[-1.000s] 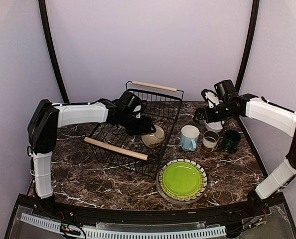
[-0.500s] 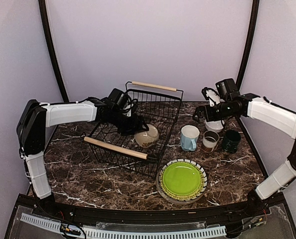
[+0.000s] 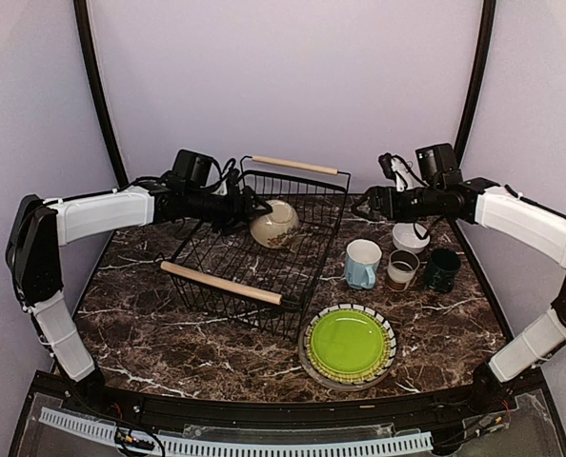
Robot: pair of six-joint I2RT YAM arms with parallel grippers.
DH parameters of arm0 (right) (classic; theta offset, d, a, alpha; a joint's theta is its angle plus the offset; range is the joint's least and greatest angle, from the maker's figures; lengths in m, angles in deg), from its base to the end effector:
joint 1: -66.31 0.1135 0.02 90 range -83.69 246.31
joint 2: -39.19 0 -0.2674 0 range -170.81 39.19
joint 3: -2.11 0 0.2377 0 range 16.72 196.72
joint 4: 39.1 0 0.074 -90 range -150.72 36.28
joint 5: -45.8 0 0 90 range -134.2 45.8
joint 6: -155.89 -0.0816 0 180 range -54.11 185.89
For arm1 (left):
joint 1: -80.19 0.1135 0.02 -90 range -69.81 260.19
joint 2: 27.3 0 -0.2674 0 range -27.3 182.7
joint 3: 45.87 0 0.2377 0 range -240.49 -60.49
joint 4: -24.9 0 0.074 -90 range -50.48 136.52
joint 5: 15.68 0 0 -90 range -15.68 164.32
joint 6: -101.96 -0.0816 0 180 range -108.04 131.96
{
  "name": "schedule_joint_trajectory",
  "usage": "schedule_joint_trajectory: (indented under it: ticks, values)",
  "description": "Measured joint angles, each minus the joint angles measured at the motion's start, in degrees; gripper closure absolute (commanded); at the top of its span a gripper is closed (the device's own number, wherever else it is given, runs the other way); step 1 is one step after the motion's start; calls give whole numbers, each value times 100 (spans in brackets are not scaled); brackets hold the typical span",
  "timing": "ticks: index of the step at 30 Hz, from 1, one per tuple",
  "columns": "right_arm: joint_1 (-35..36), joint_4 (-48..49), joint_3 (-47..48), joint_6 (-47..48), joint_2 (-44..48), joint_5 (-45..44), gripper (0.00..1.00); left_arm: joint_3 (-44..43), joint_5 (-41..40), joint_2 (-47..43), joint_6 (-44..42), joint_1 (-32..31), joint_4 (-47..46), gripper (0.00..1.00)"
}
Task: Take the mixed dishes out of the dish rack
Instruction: Grab the bowl from the dish rack, then pass from the left arm to the right
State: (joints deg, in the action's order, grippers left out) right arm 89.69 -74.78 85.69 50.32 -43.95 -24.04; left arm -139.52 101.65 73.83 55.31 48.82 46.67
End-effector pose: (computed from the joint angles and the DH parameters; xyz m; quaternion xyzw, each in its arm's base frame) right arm 0.3090 0.1642 0.2939 -0.1398 0.8668 0.2975 0.3751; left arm 0.3520 -0.2585 0.2733 0.0313 0.8462 -0.4602 0.2669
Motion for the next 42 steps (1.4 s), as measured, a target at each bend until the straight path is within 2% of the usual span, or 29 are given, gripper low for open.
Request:
schedule_joint_trajectory:
  ticks: [6, 12, 18, 26, 33, 36, 42]
  values:
    - [129, 942, 0, -798, 0, 1069, 1, 249, 581, -162, 866, 153, -1384, 67]
    - [323, 2876, -214, -2214, -107, 2098, 1, 442, 981, -160, 1941, 190, -3027, 68]
    - [529, 4852, -452, -3694, -822, 2649, 4, 529, 1182, -138, 2820, 190, -4498, 69]
    - [866, 7208, -354, -5154, -1766, 2949, 10, 920, 1290, -7, 3560, 188, -5604, 69]
    - [990, 8491, 46, -5884, -2100, 2966, 36, 1058, 1353, 197, 3910, 131, -5993, 70]
    - [992, 8983, 57, -6164, -2227, 2940, 54, 1073, 1381, 199, 3987, 92, -6170, 70]
    - [997, 9313, 39, -6494, -2284, 2909, 88, 1141, 1469, 232, 4236, 33, -6647, 70]
